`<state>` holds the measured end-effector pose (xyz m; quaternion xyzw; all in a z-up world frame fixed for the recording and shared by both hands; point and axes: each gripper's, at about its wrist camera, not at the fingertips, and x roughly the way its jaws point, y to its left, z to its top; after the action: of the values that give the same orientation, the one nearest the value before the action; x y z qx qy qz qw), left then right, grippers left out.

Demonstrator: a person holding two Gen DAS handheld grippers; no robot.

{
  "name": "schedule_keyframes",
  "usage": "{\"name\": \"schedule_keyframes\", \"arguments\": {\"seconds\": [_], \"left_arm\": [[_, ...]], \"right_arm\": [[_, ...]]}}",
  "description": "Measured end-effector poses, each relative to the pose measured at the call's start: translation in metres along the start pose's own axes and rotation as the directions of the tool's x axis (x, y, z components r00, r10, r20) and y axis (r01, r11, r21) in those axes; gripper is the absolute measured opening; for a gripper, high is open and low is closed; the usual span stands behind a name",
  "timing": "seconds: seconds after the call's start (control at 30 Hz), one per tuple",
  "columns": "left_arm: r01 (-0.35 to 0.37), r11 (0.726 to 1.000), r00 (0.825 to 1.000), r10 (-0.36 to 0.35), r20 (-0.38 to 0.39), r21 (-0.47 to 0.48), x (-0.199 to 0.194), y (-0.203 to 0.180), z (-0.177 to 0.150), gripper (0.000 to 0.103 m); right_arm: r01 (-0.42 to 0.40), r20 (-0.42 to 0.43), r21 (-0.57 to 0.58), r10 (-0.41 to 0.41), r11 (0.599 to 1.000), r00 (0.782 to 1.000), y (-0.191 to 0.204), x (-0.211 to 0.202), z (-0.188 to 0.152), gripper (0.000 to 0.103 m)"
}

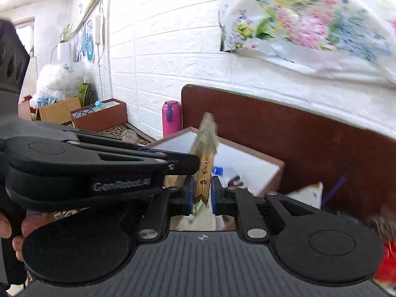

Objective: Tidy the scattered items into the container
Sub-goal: 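Lower both items into the box and open both grippers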

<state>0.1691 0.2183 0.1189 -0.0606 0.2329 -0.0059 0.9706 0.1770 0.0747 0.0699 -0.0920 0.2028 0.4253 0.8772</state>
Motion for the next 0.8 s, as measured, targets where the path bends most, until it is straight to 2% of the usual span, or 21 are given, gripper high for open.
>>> {"name": "schedule_keyframes", "arguments": {"seconds": [0.23,0.27,0.3,0.33,0.37,0.4,0.43,0.5,0.63,0.8], "left_arm": [[-0.003,0.999,0.999,0.002,-0.041,-0.044,0.063,0.034,0.008,0.007],[0.002,0.999,0.999,-0.005,-0.052,-0.050,0.077,0.041,0.007,0.019],[-0.003,0.999,0.998,0.000,-0.065,-0.052,0.087,0.045,0.005,0.035],[-0.023,0.998,0.996,0.018,-0.086,-0.055,0.100,0.051,0.002,0.050],[-0.053,0.996,0.993,0.045,-0.107,-0.068,0.107,0.055,-0.002,0.086],[-0.098,0.990,0.990,0.086,-0.115,-0.099,0.109,0.062,-0.008,0.103],[-0.124,0.983,0.989,0.111,-0.101,-0.134,0.108,0.068,-0.014,0.103],[-0.090,0.977,0.994,0.076,-0.078,-0.193,0.105,0.081,-0.023,0.103],[-0.077,0.955,0.989,0.036,-0.146,-0.285,0.112,0.092,-0.035,0.103],[-0.067,0.966,0.989,0.031,-0.144,-0.251,0.105,0.078,-0.035,0.103]], "right_arm": [[0.033,-0.067,0.022,-0.031,0.999,0.997,-0.016,0.074,0.011,0.015],[0.043,-0.078,0.026,-0.040,0.999,0.996,-0.020,0.087,0.009,0.015],[0.048,-0.092,0.027,-0.045,0.998,0.995,-0.024,0.099,0.006,0.019],[0.051,-0.121,0.029,-0.047,0.998,0.992,-0.028,0.111,0.002,0.048],[0.076,-0.150,0.031,-0.070,0.997,0.986,-0.032,0.120,-0.002,0.073],[0.109,-0.153,0.030,-0.103,0.994,0.983,-0.036,0.124,-0.007,0.076],[0.124,-0.139,0.020,-0.120,0.992,0.983,-0.039,0.124,-0.012,0.074],[0.113,-0.133,0.013,-0.110,0.993,0.985,-0.046,0.122,-0.019,0.075],[0.112,-0.131,0.036,-0.106,0.993,0.986,-0.053,0.120,-0.023,0.088],[0.107,-0.133,0.033,-0.101,0.994,0.986,-0.051,0.108,-0.025,0.093]]}}
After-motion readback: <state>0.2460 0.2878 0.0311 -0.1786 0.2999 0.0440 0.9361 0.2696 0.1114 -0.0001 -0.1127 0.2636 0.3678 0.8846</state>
